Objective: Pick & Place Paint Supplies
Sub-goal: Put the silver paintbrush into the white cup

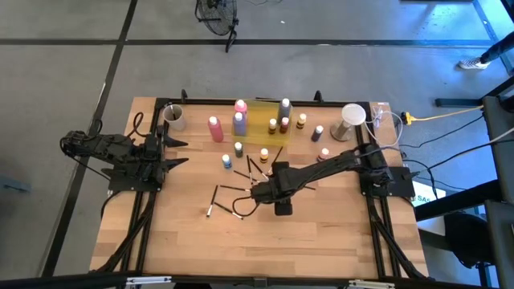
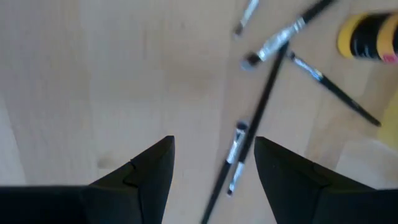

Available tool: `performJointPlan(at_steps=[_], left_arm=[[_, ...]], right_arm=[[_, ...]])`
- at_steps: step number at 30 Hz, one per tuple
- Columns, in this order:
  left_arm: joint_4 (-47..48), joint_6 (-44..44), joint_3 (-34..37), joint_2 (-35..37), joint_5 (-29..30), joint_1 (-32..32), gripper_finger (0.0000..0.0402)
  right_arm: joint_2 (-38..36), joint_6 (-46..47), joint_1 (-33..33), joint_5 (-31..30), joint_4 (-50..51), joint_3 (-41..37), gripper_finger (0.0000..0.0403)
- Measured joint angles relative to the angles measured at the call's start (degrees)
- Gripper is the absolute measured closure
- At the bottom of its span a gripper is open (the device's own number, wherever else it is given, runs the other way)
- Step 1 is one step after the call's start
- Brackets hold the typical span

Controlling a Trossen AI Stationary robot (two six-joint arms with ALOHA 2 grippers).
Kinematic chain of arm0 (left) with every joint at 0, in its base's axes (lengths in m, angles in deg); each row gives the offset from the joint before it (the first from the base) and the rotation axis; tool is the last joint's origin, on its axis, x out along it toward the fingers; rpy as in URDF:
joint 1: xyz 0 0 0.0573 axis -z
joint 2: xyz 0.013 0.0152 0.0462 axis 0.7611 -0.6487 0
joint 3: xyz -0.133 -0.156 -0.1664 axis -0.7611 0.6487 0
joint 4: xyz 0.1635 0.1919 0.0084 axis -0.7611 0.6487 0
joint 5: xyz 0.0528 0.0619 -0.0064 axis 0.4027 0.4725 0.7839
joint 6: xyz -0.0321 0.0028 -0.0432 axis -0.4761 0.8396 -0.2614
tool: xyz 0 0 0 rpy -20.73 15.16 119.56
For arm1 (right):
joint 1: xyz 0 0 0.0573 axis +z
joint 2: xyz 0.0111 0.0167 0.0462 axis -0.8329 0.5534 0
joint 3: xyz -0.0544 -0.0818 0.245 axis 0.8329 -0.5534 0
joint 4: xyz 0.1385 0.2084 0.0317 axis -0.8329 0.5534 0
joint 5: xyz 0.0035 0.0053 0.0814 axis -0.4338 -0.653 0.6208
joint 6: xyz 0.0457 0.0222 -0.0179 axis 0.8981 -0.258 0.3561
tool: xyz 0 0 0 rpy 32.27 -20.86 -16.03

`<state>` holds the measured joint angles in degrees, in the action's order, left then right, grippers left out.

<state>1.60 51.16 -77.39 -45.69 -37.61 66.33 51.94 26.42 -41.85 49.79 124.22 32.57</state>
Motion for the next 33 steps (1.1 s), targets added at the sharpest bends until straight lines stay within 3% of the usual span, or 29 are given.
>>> performJointPlan(at_steps=[7,13,24,33], left_arm=[[0.0,0.0,0.0,0.01,-0.04,-0.01,0.0155],[0.0,0.0,0.0,0.02,-0.07,0.0,0.0155],[0.04,0.0,0.0,0.0,-0.09,-0.02,0.0155],[0.07,0.04,0.0,0.02,-0.02,0.0,0.0155]], right_arm=[[0.0,-2.81,-1.76,2.36,-0.48,0.0,0.018],[-0.02,-8.67,-3.34,10.63,-0.17,0.0,0.0181],[-0.56,-6.09,-5.6,11.29,-7.53,-11.79,0.0181],[-1.64,-6.28,-5.56,9.73,-9.75,-12.85,0.0181]])
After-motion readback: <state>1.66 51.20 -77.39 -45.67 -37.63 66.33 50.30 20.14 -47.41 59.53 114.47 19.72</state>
